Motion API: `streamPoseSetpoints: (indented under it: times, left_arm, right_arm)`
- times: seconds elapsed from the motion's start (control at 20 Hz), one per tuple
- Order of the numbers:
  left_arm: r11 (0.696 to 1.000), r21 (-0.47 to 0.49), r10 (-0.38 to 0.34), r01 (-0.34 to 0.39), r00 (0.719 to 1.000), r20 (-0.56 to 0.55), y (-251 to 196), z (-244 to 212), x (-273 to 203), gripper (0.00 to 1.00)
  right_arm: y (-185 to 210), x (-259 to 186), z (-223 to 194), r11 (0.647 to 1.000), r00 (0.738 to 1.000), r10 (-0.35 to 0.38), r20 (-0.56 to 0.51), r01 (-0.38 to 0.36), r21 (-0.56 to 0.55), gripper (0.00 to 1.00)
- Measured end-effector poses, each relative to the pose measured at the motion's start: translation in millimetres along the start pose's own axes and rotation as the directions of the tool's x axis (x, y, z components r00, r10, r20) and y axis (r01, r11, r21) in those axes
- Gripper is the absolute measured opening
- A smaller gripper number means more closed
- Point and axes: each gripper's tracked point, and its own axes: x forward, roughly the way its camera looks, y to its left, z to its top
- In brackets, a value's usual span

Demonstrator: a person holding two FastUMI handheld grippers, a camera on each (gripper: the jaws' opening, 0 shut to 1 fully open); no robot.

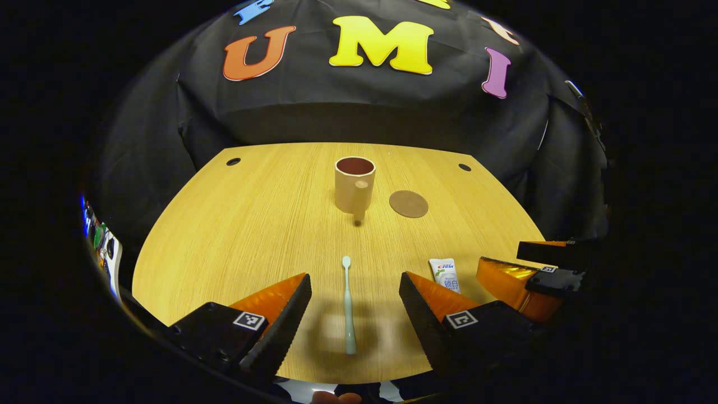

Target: Put the toothbrush and toothpaste on the desktop into the cup, then pick up the cup and place it on the coaster on the desktop.

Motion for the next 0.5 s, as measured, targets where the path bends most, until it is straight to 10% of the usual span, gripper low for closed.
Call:
streamPoseSetpoints:
  times: [0.5]
  left_arm:
    - [1.000,-0.020,0.002,-0.005,0.988,-0.154,6.3,-39.2,44.2,1.00]
  right_arm:
    - [-4.5,36.7,-48.7,0.998,0.976,-0.022,-0.215,0.033,0.049,0.95]
